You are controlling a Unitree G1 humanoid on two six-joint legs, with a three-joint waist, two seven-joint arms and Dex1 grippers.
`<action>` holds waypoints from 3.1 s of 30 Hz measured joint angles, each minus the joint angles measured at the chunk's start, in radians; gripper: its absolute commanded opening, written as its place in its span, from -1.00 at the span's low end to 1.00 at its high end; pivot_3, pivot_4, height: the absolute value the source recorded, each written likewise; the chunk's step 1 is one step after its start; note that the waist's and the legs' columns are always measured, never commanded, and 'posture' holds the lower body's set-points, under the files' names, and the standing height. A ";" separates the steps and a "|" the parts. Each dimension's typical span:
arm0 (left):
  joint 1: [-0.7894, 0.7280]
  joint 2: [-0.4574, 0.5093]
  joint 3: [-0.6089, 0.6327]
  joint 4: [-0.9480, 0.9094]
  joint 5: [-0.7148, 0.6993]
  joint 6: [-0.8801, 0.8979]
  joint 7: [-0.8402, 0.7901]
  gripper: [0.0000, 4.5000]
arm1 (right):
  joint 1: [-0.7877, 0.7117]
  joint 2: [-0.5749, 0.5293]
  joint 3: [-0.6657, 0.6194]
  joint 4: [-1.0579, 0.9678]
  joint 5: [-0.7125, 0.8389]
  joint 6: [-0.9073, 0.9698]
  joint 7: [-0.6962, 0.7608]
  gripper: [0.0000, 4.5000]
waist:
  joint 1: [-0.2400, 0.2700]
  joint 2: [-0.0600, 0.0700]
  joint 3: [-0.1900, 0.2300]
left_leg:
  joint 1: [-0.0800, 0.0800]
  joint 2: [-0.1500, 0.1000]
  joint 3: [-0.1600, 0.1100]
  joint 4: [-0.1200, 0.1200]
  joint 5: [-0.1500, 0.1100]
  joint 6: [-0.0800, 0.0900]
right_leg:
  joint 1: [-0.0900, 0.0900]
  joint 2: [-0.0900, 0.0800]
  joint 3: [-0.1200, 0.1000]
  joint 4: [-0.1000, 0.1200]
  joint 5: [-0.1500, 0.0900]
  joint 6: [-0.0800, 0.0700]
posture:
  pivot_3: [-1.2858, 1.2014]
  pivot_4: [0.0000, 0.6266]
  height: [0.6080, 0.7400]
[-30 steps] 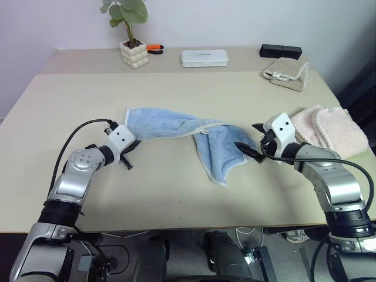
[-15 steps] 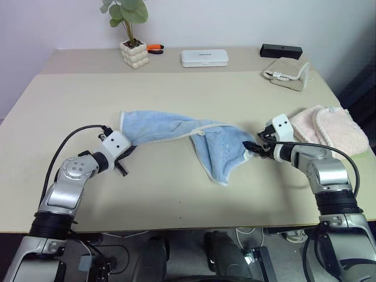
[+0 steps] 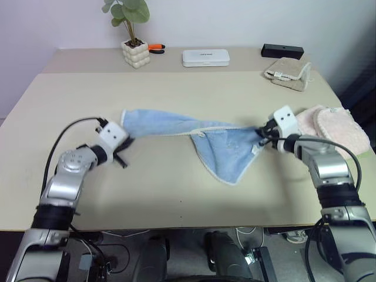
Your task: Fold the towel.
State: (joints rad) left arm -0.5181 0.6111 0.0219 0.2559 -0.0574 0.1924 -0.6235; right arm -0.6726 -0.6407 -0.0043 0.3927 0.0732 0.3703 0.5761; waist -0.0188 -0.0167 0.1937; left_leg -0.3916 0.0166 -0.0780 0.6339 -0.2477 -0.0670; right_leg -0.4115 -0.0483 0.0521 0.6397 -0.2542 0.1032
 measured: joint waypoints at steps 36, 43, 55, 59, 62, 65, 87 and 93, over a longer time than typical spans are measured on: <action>0.741 0.362 0.470 -0.512 -0.433 0.341 -0.417 -1.00 | 0.421 -0.375 -0.115 -0.642 0.404 0.161 0.582 -0.98 | -0.024 0.001 0.000 | 0.001 0.002 0.006 -0.002 -0.001 0.001 | -0.005 -0.002 0.001 0.006 -0.004 -0.005 | 0.03 -0.52 0.96; 0.470 0.317 0.308 -0.324 -0.331 0.252 -0.337 -1.00 | 0.271 -0.260 -0.014 -0.476 0.257 0.068 0.458 -0.98 | -0.023 0.001 0.000 | 0.002 0.001 0.006 -0.001 -0.001 0.001 | -0.004 -0.001 0.001 0.006 -0.002 -0.002 | 0.03 -0.52 0.96; 0.116 0.224 0.106 0.143 -0.160 0.026 -0.307 -1.00 | 0.044 -0.085 0.083 -0.080 0.073 -0.144 0.371 -0.98 | -0.026 0.001 0.000 | 0.000 0.001 0.006 -0.002 -0.001 0.001 | -0.008 -0.001 0.001 0.010 -0.002 -0.002 | 0.03 -0.52 0.96; 0.073 0.205 0.082 0.225 -0.135 -0.019 -0.305 -1.00 | 0.018 -0.057 0.096 -0.009 0.047 -0.189 0.363 -0.98 | -0.025 0.001 0.000 | 0.000 0.001 0.006 -0.002 -0.001 0.001 | -0.008 -0.001 0.001 0.010 -0.002 -0.002 | 0.03 -0.52 0.96; 0.073 0.198 0.077 0.252 -0.129 -0.031 -0.307 -1.00 | 0.017 -0.046 0.100 0.022 0.037 -0.208 0.360 -0.87 | -0.025 0.001 0.000 | 0.000 0.001 0.006 -0.002 -0.001 0.001 | -0.008 -0.001 0.001 0.010 -0.002 -0.002 | 0.03 -0.52 0.96; 0.074 0.192 0.082 0.257 -0.134 -0.021 -0.305 -0.61 | 0.017 -0.046 0.099 0.028 0.027 -0.209 0.349 -0.40 | -0.025 0.001 0.000 | 0.000 0.001 0.006 -0.002 -0.001 0.001 | -0.008 -0.001 0.001 0.010 -0.002 -0.002 | 0.03 -0.52 0.96; 0.213 -0.006 0.339 0.112 -0.315 0.153 0.048 0.52 | 0.288 -0.063 -0.128 -0.337 0.193 0.090 0.216 0.98 | -0.023 0.001 0.000 | 0.000 0.001 0.004 -0.002 -0.001 0.001 | -0.008 -0.002 0.001 0.012 -0.002 -0.001 | 0.03 -0.52 0.96; 0.327 0.025 0.351 -0.084 -0.339 0.144 -0.014 0.52 | 0.471 0.016 -0.299 -0.650 0.476 0.466 0.122 0.98 | -0.021 0.000 0.000 | 0.001 0.001 0.004 -0.001 -0.001 0.001 | -0.005 -0.002 0.001 0.011 -0.002 -0.001 | 0.03 -0.52 0.96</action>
State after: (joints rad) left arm -0.1908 0.6363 0.3726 0.1718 -0.3963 0.3364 -0.6378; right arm -0.2016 -0.6244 -0.3028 -0.2569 0.5497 0.8365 0.6980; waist -0.0395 -0.0163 0.1933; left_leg -0.3903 0.0171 -0.0742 0.6325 -0.2483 -0.0658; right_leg -0.4167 -0.0502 0.0528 0.6507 -0.2561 0.1018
